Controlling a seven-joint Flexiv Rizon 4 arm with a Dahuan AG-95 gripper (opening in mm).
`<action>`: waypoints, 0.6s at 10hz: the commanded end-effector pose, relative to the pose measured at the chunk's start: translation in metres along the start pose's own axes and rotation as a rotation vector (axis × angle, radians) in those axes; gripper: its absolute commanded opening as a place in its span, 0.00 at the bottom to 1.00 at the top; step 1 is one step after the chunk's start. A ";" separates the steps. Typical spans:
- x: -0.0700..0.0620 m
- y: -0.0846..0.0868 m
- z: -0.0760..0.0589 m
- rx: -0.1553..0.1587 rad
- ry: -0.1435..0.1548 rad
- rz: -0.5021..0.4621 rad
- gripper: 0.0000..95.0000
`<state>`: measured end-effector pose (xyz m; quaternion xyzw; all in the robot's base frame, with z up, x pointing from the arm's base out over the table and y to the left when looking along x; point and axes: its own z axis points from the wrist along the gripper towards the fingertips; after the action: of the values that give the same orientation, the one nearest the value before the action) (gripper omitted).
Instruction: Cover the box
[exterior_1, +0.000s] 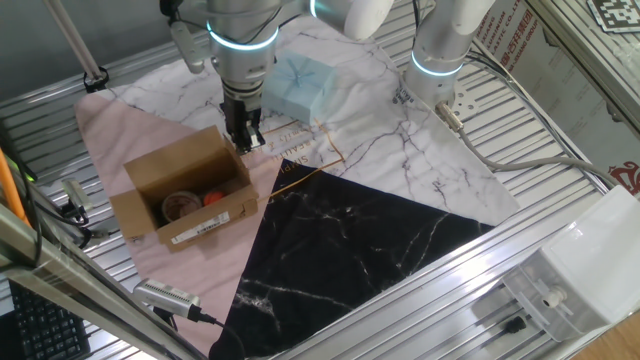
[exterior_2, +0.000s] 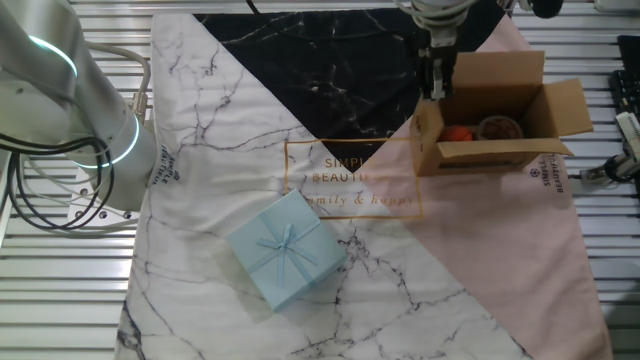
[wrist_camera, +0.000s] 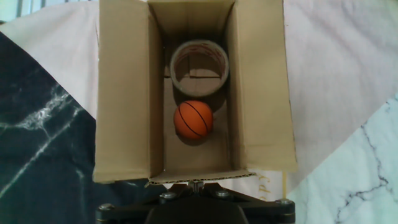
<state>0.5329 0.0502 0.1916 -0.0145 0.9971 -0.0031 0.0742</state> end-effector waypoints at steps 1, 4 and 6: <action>-0.001 0.000 0.000 0.000 0.003 -0.001 0.00; -0.006 0.002 -0.001 0.000 0.007 0.001 0.00; -0.008 0.002 0.000 0.000 0.007 0.000 0.00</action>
<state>0.5423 0.0531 0.1917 -0.0155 0.9975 -0.0030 0.0693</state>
